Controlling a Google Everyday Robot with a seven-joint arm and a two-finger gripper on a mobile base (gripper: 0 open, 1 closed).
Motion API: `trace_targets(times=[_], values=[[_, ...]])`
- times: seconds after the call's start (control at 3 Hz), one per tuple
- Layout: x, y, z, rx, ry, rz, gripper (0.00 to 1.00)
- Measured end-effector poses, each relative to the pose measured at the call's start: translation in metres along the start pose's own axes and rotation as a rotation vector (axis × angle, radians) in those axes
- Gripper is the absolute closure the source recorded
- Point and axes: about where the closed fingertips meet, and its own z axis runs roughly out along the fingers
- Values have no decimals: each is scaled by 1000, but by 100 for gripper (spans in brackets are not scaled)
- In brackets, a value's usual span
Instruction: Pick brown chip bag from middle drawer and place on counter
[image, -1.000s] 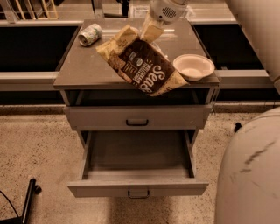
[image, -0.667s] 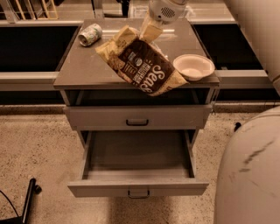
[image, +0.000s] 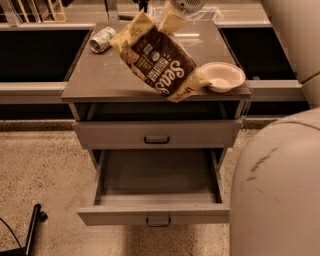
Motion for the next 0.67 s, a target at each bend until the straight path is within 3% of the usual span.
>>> trace_targets(times=[0.33, 0.67], values=[[10, -26, -10, 26, -8, 11, 100], [10, -62, -26, 120, 3, -5, 100]])
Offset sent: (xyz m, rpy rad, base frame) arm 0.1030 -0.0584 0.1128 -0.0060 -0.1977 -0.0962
